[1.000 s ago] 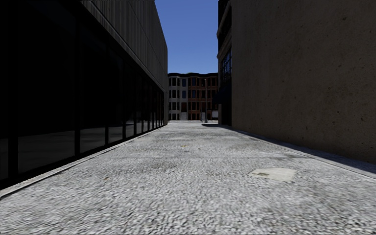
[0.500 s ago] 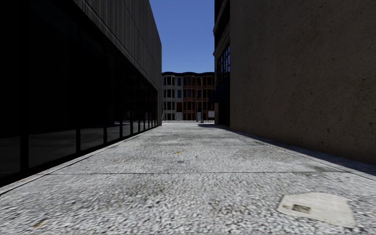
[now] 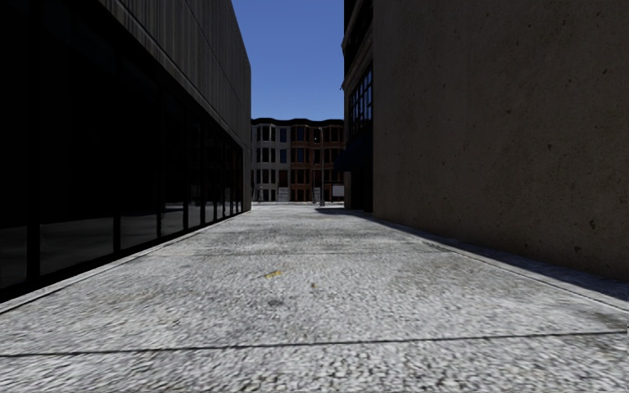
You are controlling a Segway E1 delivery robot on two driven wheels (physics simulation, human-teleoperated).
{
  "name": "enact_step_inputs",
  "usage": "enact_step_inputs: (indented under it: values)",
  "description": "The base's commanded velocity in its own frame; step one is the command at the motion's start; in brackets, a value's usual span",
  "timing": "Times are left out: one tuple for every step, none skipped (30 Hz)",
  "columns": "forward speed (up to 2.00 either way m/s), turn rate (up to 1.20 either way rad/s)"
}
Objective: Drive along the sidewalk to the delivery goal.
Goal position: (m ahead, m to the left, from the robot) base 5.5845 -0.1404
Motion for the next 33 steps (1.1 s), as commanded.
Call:
enact_step_inputs:
  values:
    - [2.0,0.0]
    - [2.0,0.0]
    - [2.0,0.0]
    - [2.0,0.0]
    - [2.0,0.0]
    - [2.0,0.0]
    - [2.0,0.0]
    - [2.0,0.0]
    - [2.0,0.0]
    - [2.0,0.0]
    - [2.0,0.0]
    - [2.0,0.0]
    - [2.0,0.0]
    - [2.0,0.0]
    - [2.0,0.0]
    - [2.0,0.0]
    - [2.0,0.0]
    - [2.0,0.0]
    - [2.0,0.0]
    - [2.0,0.0]
    - [2.0,0.0]
    - [2.0,0.0]
    - [2.0,0.0]
    - [2.0,0.0]
    - [2.0,0.0]
    - [2.0,0.0]
    - [2.0,0.0]
    - [2.0,0.0]
    - [2.0,0.0]
    - [2.0,0.0]
    - [2.0,0.0]
    - [2.0,0.0]
    - [2.0,0.0]
